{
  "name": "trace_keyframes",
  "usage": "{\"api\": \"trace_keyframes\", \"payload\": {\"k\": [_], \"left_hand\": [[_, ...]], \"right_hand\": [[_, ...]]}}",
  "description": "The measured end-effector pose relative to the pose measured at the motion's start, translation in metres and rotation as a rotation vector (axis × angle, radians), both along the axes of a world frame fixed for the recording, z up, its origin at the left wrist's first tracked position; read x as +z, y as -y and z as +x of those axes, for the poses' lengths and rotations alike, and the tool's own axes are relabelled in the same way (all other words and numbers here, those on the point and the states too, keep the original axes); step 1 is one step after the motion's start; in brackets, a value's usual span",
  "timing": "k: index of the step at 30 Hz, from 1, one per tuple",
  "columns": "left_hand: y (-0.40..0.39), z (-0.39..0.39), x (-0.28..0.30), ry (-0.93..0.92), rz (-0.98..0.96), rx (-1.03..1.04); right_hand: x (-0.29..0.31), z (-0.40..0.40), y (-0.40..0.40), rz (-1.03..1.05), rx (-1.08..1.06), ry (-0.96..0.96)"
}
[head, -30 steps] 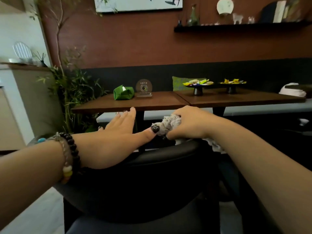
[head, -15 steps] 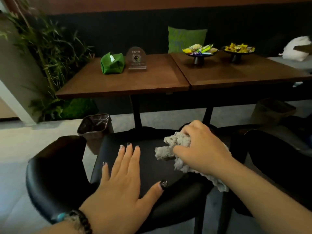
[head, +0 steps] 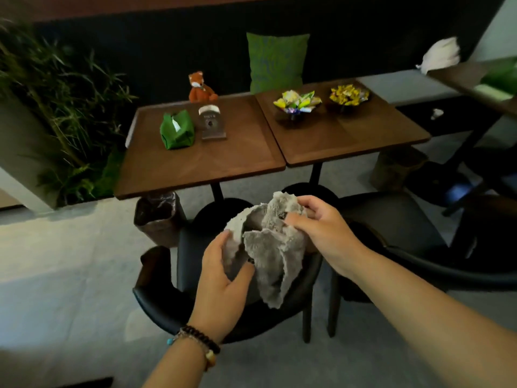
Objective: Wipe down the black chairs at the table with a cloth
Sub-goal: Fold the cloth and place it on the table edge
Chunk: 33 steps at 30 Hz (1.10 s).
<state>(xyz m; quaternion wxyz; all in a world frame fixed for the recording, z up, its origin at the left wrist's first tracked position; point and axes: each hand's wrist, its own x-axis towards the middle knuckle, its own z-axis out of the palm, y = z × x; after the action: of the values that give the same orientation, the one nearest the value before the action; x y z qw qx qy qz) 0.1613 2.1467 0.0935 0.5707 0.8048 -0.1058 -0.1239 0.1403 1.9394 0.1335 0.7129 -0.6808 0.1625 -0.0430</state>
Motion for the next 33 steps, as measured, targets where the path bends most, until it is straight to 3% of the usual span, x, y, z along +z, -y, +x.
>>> {"api": "trace_keyframes", "payload": {"k": [3, 8, 13, 18, 22, 27, 31, 33], "left_hand": [[-0.004, 0.006, 0.07, -0.06, -0.254, -0.033], [-0.013, 0.016, 0.148, 0.152, -0.314, -0.005], [0.001, 0.03, 0.207, 0.372, -0.254, -0.081], [0.045, 0.048, 0.251, 0.363, -0.301, -0.224], [0.085, 0.062, 0.268, 0.318, -0.353, -0.28], [0.124, 0.093, 0.287, 0.521, -0.224, -0.144], [0.139, 0.12, 0.294, 0.855, 0.084, -0.123], [0.149, 0.133, 0.294, 0.842, 0.114, -0.15]], "right_hand": [[0.068, -0.011, -0.009, 0.131, 0.011, 0.039], [0.15, -0.025, -0.017, 0.191, 0.007, 0.133], [0.194, -0.039, -0.007, -0.07, -0.059, 0.163], [0.221, -0.042, 0.014, -0.364, 0.069, 0.234], [0.236, -0.026, 0.039, -0.616, 0.051, 0.301], [0.26, 0.017, 0.105, -0.712, -0.057, 0.372], [0.274, 0.048, 0.155, -0.804, -0.084, 0.433], [0.278, 0.059, 0.172, -0.917, -0.089, 0.466]]}}
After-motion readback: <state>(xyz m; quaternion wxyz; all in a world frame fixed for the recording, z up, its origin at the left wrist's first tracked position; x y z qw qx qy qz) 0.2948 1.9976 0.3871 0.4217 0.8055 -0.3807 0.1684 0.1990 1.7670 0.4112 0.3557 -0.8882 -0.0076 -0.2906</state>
